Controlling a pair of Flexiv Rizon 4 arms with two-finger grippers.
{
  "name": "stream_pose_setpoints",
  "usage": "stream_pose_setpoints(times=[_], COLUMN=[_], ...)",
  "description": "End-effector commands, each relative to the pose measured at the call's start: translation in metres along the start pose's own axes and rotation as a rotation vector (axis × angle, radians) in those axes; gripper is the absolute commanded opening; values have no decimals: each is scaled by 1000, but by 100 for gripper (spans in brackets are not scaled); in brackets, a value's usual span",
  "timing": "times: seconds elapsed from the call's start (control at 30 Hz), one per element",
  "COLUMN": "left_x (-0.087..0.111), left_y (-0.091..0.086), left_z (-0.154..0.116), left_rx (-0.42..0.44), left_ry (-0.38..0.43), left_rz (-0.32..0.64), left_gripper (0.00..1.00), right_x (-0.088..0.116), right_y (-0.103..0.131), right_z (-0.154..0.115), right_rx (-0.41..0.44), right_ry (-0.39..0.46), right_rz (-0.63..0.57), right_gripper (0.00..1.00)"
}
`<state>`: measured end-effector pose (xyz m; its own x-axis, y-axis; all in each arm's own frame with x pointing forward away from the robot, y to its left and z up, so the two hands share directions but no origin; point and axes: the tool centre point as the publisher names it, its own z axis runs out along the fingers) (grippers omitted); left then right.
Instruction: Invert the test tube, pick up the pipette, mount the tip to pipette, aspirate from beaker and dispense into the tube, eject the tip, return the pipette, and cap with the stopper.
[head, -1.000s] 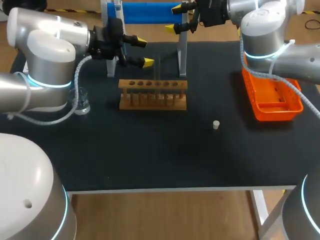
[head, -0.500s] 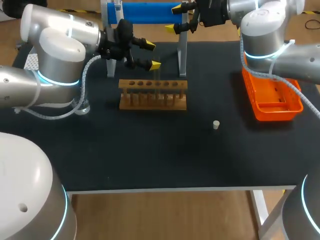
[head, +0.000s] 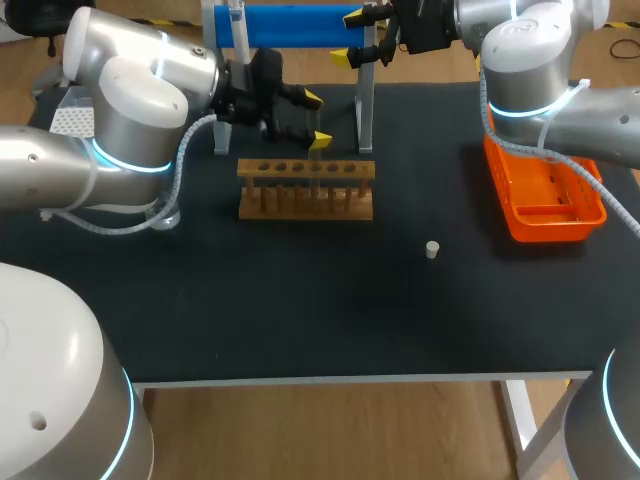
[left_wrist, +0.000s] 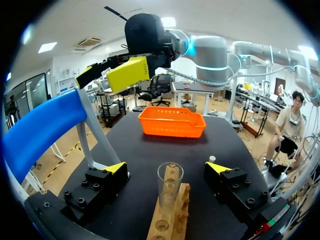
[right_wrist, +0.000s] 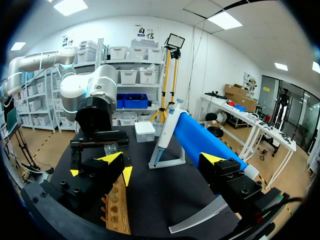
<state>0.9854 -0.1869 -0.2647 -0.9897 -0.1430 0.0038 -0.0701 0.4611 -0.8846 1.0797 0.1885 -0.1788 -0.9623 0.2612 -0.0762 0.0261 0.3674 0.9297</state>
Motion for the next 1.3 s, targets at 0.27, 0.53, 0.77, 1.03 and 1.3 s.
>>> stream_pose_setpoints(times=[0.27, 0.53, 0.77, 1.03, 1.3], left_x=[-2, -2, 0, 0, 2], left_y=[10, 18, 26, 27, 30], left_z=[12, 20, 22, 23, 26], left_rx=[-21, -30, -45, -62, -85], left_ry=[6, -9, -29, -29, -22], left_rz=[3, -12, -30, -19, -10], left_gripper=[100, 100, 100, 100, 100], right_x=[-1, -1, -1, -1, -1], right_y=[1, 1, 1, 1, 1], right_z=[-1, -1, -1, -1, -1], right_rx=[4, 4, 4, 4, 4], right_ry=[4, 4, 4, 4, 4], right_rz=[1, 1, 1, 1, 1], right_gripper=[100, 100, 100, 100, 100])
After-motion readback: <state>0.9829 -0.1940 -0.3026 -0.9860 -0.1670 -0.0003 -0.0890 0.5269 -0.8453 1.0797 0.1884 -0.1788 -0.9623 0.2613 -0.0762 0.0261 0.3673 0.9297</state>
